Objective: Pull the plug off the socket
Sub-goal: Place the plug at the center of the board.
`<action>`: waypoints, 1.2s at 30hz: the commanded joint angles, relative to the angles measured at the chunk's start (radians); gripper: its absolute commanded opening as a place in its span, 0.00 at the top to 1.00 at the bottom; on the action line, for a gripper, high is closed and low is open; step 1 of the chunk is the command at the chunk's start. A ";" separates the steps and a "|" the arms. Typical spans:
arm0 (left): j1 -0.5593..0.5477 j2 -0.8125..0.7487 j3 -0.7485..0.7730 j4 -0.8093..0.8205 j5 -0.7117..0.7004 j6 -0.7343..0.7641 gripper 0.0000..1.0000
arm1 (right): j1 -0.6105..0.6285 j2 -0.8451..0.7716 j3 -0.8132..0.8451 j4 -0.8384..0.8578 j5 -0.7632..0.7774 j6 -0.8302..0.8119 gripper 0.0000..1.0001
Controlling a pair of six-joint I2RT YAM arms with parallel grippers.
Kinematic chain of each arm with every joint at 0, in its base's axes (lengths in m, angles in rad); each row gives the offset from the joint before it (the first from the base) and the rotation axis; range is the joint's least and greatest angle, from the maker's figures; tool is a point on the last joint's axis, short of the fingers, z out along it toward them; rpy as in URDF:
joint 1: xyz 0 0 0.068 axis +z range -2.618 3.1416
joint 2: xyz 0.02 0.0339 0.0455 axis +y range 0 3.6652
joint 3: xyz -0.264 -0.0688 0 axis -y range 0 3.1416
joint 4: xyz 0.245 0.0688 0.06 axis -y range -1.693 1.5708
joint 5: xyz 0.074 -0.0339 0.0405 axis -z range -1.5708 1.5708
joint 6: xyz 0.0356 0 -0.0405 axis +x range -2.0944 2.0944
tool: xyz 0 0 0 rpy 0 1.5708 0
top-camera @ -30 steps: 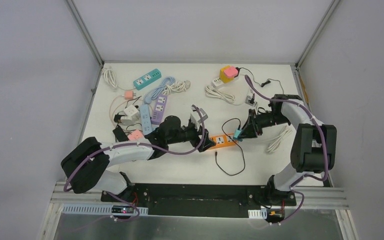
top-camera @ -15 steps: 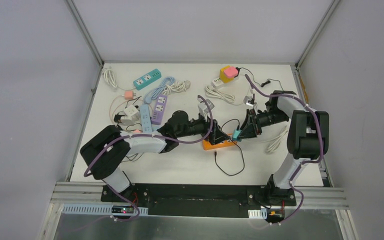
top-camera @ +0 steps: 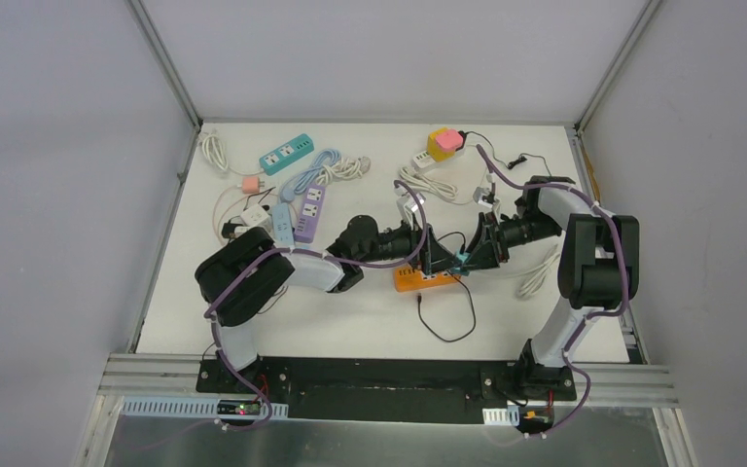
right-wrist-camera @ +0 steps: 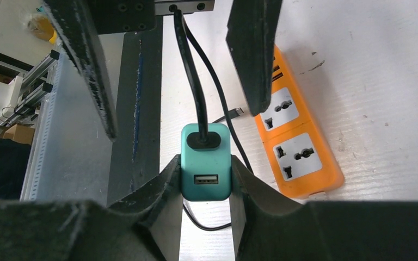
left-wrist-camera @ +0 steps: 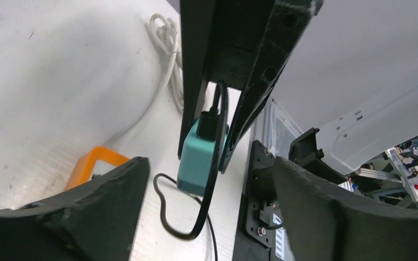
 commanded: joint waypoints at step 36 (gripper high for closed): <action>0.004 0.097 0.049 0.297 0.136 -0.145 1.00 | 0.027 -0.002 0.039 -0.220 -0.060 -0.013 0.97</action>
